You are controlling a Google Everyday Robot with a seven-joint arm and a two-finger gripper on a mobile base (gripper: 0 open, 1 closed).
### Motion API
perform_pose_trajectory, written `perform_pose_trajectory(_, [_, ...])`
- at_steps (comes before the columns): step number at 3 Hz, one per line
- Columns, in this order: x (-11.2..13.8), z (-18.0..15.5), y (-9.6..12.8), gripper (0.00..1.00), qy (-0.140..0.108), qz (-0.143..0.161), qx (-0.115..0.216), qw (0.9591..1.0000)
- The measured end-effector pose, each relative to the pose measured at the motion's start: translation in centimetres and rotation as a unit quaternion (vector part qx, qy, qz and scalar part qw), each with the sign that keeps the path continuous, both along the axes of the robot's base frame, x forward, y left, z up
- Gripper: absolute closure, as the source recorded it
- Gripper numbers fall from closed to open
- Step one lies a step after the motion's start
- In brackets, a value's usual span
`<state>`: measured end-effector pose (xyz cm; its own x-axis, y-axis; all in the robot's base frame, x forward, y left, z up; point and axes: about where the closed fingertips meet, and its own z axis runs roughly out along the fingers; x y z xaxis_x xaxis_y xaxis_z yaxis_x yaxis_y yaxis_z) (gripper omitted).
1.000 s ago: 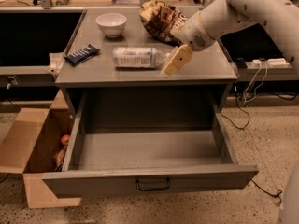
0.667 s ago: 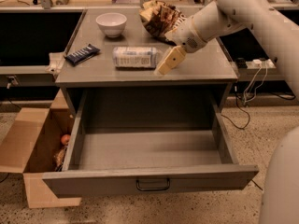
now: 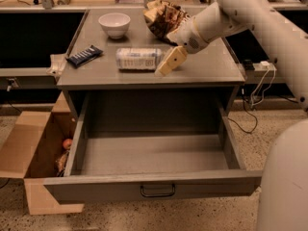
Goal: Place blue plastic bottle into top drawer
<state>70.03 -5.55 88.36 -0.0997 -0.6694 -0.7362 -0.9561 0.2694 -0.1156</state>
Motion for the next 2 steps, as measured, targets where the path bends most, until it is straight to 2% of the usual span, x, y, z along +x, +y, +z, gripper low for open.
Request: perform_pose_trajectory(2, [3.0,-2.1,2.4,0.02,0.034,-0.014,0.003,0.9993])
